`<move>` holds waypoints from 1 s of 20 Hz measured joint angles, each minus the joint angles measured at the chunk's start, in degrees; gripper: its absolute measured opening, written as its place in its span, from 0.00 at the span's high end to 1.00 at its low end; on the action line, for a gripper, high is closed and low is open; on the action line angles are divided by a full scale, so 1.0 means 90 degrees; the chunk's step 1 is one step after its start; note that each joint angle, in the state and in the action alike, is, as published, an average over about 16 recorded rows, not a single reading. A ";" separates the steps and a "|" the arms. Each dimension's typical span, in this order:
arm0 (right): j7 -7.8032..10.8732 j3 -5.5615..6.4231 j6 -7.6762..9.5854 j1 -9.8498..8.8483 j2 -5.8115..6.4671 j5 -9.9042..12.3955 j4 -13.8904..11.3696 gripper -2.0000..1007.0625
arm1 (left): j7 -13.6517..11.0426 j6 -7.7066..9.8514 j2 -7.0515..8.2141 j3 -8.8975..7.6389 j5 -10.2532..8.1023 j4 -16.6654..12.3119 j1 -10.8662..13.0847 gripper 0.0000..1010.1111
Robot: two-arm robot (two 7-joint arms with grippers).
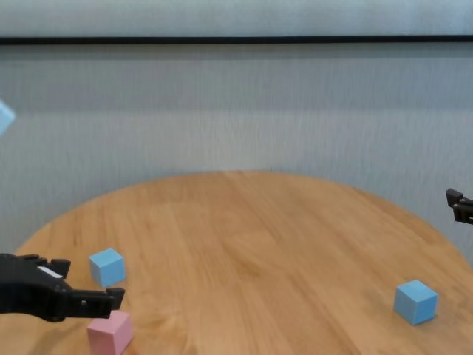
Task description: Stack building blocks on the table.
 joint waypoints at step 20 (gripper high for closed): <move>0.0000 0.0000 0.0000 0.0000 0.0000 0.0000 0.0000 0.00 | 0.0092 0.1740 -0.0359 -0.0034 0.0057 -0.0182 -0.0423 0.01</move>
